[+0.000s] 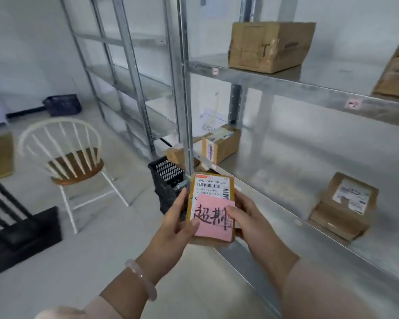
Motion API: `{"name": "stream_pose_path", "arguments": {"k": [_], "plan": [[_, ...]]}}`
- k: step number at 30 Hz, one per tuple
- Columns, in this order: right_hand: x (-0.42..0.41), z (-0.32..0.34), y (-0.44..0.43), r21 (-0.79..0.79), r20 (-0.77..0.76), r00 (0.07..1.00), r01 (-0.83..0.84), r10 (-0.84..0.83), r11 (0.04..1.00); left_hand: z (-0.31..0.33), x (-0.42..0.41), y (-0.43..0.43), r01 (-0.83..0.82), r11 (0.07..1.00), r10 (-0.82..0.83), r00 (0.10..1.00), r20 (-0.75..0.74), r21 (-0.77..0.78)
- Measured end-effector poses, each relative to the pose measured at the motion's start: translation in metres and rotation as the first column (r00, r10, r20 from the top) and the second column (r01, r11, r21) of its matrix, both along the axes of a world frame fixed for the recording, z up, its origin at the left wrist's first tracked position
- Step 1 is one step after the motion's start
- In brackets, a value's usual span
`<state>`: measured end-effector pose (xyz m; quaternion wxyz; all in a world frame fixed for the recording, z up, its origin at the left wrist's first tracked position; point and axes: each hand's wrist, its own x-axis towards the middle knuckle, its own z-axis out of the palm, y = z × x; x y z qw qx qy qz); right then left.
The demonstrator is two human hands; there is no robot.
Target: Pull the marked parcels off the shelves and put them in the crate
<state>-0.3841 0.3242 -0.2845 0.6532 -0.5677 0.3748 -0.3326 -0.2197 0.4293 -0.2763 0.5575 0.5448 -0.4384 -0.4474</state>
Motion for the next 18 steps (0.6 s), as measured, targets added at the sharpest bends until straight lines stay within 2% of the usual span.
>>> {"name": "stream_pose_path", "arguments": {"k": [3, 9, 18], "plan": [[0.041, 0.0, -0.002, 0.026, 0.009, 0.999, -0.048, 0.048, 0.998, -0.005, 0.036, 0.008, -0.073, 0.997, 0.072, 0.997, 0.026, 0.036], [0.122, -0.018, -0.028, 0.064, -0.016, 0.989, -0.147, 0.148, 0.987, -0.017, 0.104, -0.006, -0.175, 0.98, 0.177, 0.984, -0.016, 0.1], [0.243, -0.029, -0.117, 0.094, -0.074, 0.933, -0.345, 0.352, 0.934, -0.029, 0.218, -0.087, -0.266, 0.936, 0.285, 0.957, -0.055, 0.232]]}}
